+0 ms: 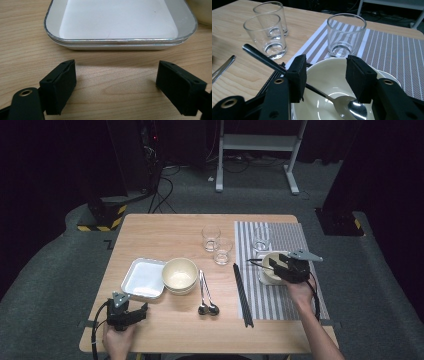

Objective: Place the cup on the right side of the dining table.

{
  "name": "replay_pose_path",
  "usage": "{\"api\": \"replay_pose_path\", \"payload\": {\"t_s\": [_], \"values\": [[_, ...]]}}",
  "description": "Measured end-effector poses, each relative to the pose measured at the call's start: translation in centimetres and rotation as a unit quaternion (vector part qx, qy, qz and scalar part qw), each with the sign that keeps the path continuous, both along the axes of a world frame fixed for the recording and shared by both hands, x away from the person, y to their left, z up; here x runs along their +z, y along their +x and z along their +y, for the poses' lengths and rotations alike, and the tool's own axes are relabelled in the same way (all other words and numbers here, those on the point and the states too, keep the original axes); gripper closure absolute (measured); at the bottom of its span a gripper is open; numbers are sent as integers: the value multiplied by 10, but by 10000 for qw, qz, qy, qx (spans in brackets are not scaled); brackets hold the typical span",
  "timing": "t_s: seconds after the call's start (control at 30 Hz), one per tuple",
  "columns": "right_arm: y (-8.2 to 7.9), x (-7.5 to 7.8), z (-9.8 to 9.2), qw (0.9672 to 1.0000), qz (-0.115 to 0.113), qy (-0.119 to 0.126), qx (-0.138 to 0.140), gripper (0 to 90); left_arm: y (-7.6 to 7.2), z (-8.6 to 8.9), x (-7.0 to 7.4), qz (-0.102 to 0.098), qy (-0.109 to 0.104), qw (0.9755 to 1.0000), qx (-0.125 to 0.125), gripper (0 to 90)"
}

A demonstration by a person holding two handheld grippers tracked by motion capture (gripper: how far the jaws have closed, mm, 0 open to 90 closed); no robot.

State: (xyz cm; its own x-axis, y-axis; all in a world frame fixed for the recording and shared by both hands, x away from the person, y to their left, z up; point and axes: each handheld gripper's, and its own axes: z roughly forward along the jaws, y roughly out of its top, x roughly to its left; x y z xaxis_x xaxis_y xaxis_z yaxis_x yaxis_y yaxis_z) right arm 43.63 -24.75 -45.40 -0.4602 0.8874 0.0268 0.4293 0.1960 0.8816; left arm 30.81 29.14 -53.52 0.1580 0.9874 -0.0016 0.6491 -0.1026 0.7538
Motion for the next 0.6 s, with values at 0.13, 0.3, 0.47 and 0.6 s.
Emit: {"api": "replay_pose_path", "payload": {"t_s": [0.13, 0.3, 0.47, 0.6], "values": [[-6, -1, -1, 9999, -27, 50, 119, 526, 0, 0, 0, 0, 23, 10000, 9, 172], [-17, -5, -3, 9998, -28, 143, 122, 546, 0, 0, 0, -3, -14, 10000, 20, 172], [-28, -10, -4, 9998, -91, 192, 55, 575, 0, 0, 0, -3, 12, 10000, 16, 173], [-34, -15, -5, 9995, -56, 295, 112, 581, 0, -1, 0, 1, 16, 10000, 42, 173]]}}
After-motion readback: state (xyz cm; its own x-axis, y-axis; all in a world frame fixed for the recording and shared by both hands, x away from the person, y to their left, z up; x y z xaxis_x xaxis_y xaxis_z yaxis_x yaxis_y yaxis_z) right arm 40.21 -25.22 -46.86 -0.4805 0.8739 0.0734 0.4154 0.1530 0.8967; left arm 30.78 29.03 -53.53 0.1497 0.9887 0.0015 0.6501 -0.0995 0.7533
